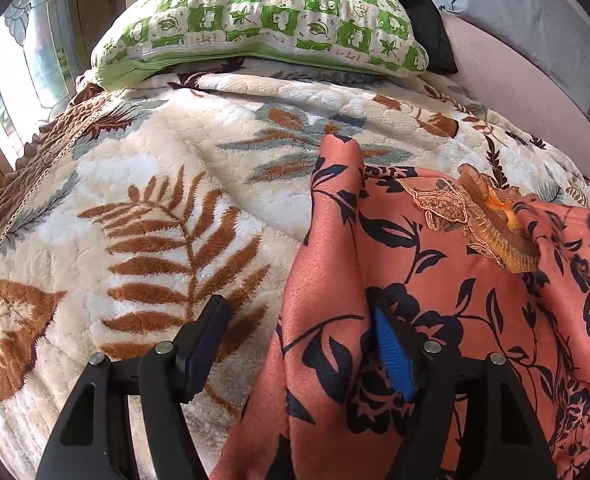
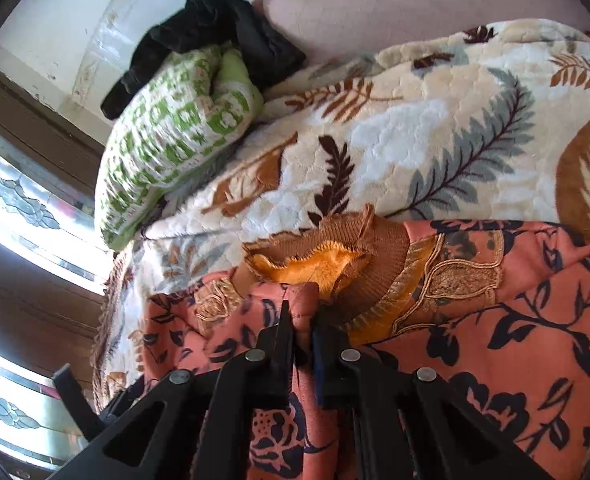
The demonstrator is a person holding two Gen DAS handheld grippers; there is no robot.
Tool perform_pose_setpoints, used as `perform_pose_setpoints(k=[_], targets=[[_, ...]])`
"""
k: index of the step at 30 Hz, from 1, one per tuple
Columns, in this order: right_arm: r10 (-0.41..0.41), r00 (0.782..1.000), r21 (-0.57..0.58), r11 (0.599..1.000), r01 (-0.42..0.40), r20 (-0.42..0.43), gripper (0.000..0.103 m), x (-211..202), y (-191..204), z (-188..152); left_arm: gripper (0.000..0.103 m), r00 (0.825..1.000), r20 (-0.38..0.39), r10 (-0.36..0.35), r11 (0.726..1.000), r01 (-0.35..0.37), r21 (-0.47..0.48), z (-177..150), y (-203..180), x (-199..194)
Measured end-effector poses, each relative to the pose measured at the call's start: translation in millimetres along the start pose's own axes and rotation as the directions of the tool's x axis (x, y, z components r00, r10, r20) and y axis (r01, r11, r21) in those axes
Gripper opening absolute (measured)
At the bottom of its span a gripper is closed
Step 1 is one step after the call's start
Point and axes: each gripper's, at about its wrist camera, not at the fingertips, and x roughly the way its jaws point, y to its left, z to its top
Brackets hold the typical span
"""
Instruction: Fold small clothes
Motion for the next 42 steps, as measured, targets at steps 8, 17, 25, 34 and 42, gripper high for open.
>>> perform_pose_setpoints(k=[8,17,25,34,42], targets=[[-0.120,0.969,0.146,0.985,0.090,0.215,0.008,-127.5,-76.5,-39.3,0.074,1.000,0.008,0.016,1.000,-0.016,-0.022,-3.8,-0.1,-3.2],[-0.199,0.979,0.307,0.930,0.203,-0.043,0.012,-112.5,-143.8,-91.1,0.073,0.991,0.039,0.129,0.990,-0.130,0.045,-13.7,-10.9,-20.4],[-0.318,0.929,0.203,0.938,0.280,0.190,0.017,-159.4,-120.2,-79.6,0.070,0.962,0.173,0.210,0.976,-0.215,0.013,-10.3,-10.4,-51.9],[-0.120,0.993,0.013,0.993,0.120,-0.015,0.021,-66.6,-74.4,-66.4,0.058,0.973,0.120,0.198,0.977,-0.185,-0.107,-2.3,13.8,-39.7],[-0.118,0.984,0.064,0.990,0.128,-0.130,0.022,-50.0,-86.8,-82.4,0.068,0.992,0.089,-0.087,0.981,0.101,-0.166,27.6,19.6,-19.1]])
